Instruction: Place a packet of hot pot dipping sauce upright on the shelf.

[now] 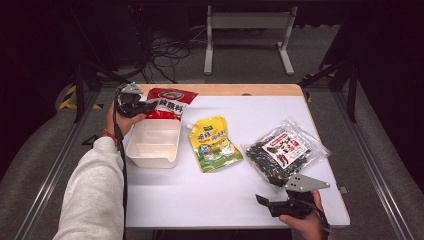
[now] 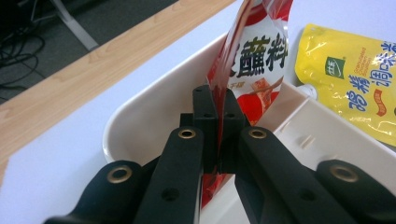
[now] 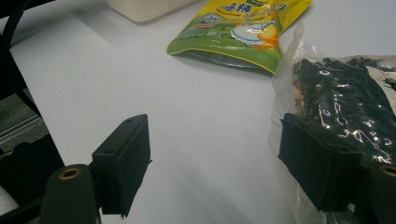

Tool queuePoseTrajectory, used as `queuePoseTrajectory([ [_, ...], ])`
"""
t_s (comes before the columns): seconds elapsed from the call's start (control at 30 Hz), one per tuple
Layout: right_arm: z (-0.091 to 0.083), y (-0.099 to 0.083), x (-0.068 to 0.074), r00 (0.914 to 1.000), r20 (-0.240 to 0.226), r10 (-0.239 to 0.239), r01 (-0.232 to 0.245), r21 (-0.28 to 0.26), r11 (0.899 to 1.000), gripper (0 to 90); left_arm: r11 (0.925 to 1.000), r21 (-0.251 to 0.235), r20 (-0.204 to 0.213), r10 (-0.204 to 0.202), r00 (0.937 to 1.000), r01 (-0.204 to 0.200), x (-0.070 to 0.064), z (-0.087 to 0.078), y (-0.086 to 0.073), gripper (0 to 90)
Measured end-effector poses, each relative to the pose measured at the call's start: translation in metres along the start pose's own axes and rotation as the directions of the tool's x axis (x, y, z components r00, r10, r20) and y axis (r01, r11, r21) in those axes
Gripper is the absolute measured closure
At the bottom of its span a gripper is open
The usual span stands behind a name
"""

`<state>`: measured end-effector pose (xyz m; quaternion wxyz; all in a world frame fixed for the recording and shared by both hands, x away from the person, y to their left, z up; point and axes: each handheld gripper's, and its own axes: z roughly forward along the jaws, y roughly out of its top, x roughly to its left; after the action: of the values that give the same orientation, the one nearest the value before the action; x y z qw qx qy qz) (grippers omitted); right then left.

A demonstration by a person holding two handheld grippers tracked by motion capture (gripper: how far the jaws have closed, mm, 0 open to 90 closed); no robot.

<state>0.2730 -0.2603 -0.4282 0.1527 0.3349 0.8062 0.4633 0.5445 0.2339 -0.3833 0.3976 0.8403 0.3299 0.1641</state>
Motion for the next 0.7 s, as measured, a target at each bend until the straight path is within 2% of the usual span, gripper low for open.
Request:
queuePoseTrajectory([
  [0.2, -0.001, 0.0, 0.0, 1.0, 0.008, 0.0, 0.0, 0.004, 1.0, 24.8, 0.9997, 0.021, -0.008, -0.01, 0.9999, 0.01, 0.001, 0.003, -0.003, 89.2],
  [0.33, -0.001, -0.001, 0.0, 1.0, 0.009, -0.003, 0.003, 0.009, 1.0, 24.8, 0.9998, 0.005, -0.019, -0.018, 0.9997, 0.019, 0.0, 0.002, -0.002, 87.4],
  [0.4, -0.001, -0.001, 0.0, 0.9999, 0.011, -0.004, 0.004, 0.012, 1.0, 24.9, 0.9998, 0.005, -0.036, -0.018, 0.9992, 0.018, -0.002, -0.001, -0.001, 81.9],
  [0.47, -0.002, -0.001, -0.001, 0.9998, 0.019, -0.007, 0.007, 0.017, 1.0, 25.1, 0.9999, 0.017, -0.052, 0.0, 0.9987, 0.001, -0.004, -0.003, -0.002, 80.4],
  [0.5, -0.002, -0.001, -0.002, 0.9998, 0.02, -0.007, 0.007, 0.017, 1.0, 25.2, 0.9999, 0.014, -0.061, -0.008, 0.9981, 0.009, -0.005, -0.005, -0.003, 78.2],
  [0.6, -0.004, 0.0, -0.003, 0.9994, 0.032, -0.009, 0.008, 0.016, 1.0, 26.1, 0.9998, -0.019, -0.08, -0.01, 0.9967, 0.008, -0.009, -0.015, -0.007, 75.6],
  [0.63, -0.004, 0.0, -0.003, 0.9994, 0.032, -0.009, 0.008, 0.016, 1.0, 26.1, 0.9998, -0.019, -0.08, -0.01, 0.9967, 0.008, -0.009, -0.015, -0.007, 70.5],
  [0.7, -0.006, 0.0, -0.004, 0.9992, 0.038, -0.01, 0.009, 0.018, 1.0, 26.6, 0.9994, -0.035, -0.094, -0.011, 0.9955, 0.008, -0.013, -0.022, -0.008, 69.1],
])
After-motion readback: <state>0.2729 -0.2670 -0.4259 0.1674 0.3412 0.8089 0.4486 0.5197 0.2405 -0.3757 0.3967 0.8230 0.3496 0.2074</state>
